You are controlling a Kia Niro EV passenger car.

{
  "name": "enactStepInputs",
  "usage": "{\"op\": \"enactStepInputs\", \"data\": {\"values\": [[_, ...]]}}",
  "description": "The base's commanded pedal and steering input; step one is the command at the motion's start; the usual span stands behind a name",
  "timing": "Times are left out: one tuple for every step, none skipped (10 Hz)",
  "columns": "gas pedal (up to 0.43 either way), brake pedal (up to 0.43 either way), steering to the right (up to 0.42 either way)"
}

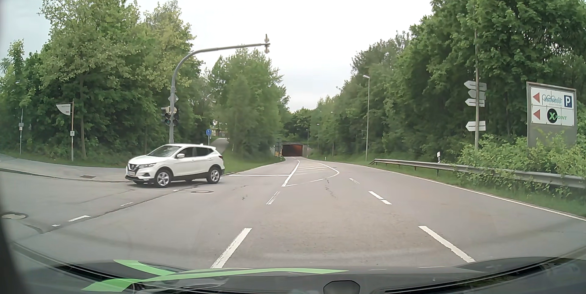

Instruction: Follow the waypoints while adhering to traffic rules and regulations

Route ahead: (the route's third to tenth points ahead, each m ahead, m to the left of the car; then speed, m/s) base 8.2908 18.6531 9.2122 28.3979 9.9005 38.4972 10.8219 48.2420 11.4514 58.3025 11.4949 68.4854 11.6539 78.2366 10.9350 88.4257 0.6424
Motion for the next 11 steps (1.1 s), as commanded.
{"op": "enactStepInputs", "data": {"values": [[0.067,0.000,0.003],[0.079,0.000,0.003],[0.079,0.000,0.003],[0.079,0.000,0.003],[0.079,0.000,0.003],[0.079,0.000,0.003],[0.079,0.000,0.003],[0.059,0.000,-0.002],[0.059,0.000,-0.016],[0.047,0.000,-0.031],[0.039,0.000,-0.059]]}}
